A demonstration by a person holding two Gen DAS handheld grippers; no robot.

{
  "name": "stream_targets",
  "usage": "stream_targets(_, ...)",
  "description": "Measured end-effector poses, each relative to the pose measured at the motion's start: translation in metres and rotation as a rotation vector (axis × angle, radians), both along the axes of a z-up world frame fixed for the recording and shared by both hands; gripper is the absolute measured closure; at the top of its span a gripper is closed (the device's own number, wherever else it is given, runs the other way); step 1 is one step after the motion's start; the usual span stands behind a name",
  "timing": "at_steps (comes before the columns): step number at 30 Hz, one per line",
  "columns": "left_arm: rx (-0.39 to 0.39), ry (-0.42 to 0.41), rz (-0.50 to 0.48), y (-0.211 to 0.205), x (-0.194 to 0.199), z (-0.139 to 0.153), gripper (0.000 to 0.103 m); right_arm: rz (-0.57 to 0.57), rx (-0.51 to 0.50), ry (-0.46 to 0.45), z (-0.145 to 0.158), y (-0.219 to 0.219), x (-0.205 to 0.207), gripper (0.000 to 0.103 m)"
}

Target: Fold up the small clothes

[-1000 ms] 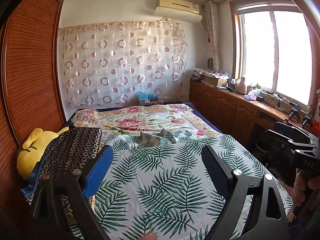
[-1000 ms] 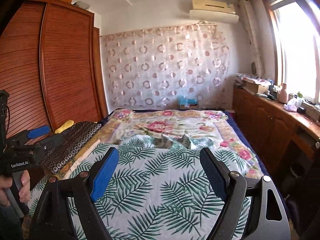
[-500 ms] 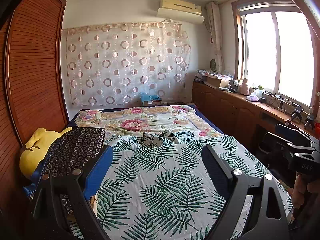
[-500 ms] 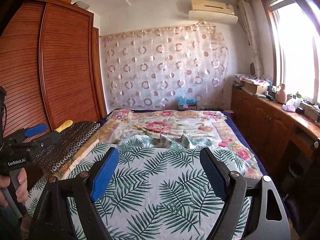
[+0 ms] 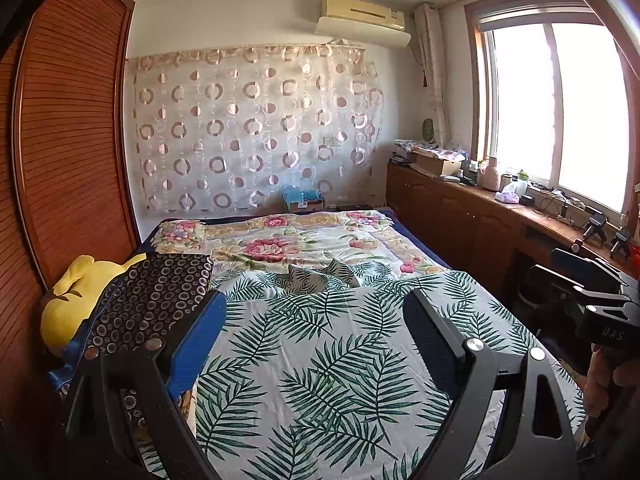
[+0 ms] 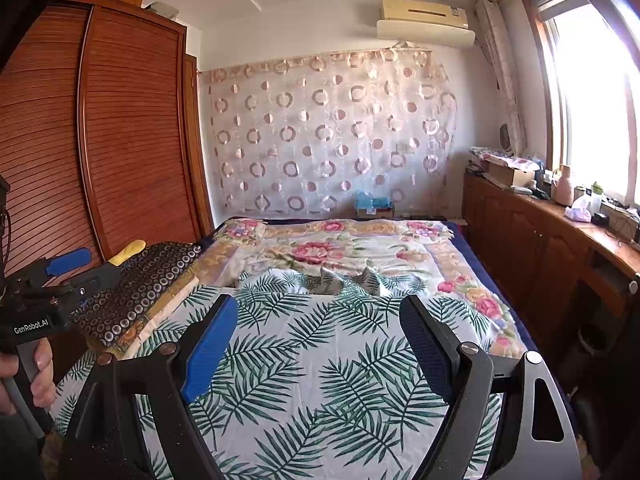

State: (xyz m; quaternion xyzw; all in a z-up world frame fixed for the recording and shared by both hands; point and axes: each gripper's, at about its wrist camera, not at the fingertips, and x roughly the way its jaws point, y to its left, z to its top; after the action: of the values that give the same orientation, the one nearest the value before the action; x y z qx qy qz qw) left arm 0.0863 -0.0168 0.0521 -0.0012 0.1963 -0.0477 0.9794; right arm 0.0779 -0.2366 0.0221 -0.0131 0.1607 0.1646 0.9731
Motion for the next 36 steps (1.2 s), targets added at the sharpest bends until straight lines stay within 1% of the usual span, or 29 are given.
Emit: stream_targets(36,0.003,-0.001,0.0,0.0032,0.0006,-0.0022,0.013,0.007,0.0,0.002,0.0005,-0.01,0.002,0.019)
